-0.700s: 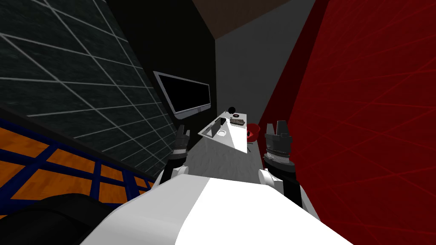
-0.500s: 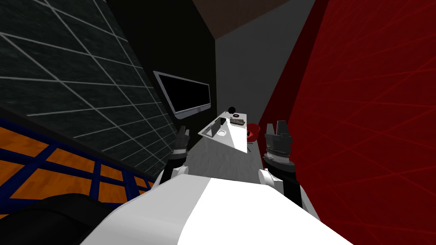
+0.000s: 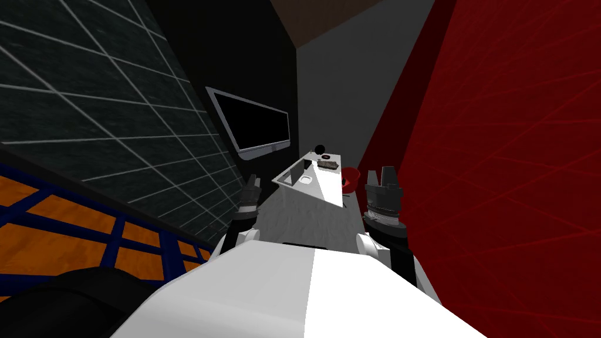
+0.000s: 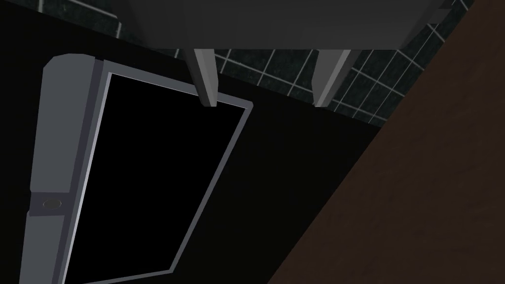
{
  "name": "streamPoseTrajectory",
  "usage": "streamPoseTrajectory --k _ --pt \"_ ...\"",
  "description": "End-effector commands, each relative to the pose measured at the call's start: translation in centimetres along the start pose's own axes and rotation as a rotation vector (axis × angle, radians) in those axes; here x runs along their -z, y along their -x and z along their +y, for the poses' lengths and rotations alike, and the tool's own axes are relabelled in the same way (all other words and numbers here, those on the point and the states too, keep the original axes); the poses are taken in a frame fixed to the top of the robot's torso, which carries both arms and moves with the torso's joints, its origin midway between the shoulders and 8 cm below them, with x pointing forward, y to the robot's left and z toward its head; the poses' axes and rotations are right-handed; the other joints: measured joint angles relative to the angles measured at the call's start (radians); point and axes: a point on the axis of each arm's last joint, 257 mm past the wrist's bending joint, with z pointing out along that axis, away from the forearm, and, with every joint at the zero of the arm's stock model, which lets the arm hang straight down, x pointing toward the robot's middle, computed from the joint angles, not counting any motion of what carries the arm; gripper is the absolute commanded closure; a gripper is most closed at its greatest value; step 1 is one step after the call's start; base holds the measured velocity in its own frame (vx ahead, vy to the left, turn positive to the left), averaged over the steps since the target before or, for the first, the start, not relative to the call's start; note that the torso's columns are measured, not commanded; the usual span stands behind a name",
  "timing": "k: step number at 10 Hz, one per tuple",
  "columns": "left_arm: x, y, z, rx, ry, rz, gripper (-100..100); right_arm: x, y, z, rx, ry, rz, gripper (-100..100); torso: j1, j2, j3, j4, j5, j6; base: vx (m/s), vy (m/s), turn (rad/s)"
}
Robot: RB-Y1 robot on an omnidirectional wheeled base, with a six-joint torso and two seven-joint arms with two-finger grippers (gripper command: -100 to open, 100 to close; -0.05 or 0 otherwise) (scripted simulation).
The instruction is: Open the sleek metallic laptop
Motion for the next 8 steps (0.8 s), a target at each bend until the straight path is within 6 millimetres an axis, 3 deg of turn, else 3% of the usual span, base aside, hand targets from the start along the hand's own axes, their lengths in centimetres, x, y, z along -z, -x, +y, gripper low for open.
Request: streamPoseTrajectory --k 1,2,3,5,8 --pt "0.0 0.0 0.0 0.0 0.0 0.0 0 0.0 0.0 0.0 0.0 0.0 0.0 0 0.0 0.074 -0.148 0.074 0.0 0.0 0.0 0.0 0.0" --pt "0.0 0.0 0.0 0.0 0.0 0.0 0 0.0 0.0 0.0 0.0 0.0 0.0 0 0.0 0.148 -0.295 0.148 0.0 0.0 0.0 0.0 0.0" --pt "0.0 -0.4 0.2 -0.023 0.01 0.041 -100 0.0 0.0 0.0 0.0 0.0 0.0 0 0.0 0.221 -0.443 0.221 0.0 0.0 0.027 0.002 -0.059" --pt "-0.1 -0.8 0.9 -0.051 0.037 0.081 -100 0.0 0.0 0.0 0.0 -0.001 0.0 0 0.001 0.263 -0.532 0.264 0.0 0.0 0.054 0.01 -0.094" --pt "-0.1 -0.9 1.7 -0.073 0.077 0.103 -100 0.0 0.0 0.0 0.0 -0.001 0.0 0 -0.001 0.267 -0.537 0.268 0.0 0.0 0.079 0.003 -0.081"
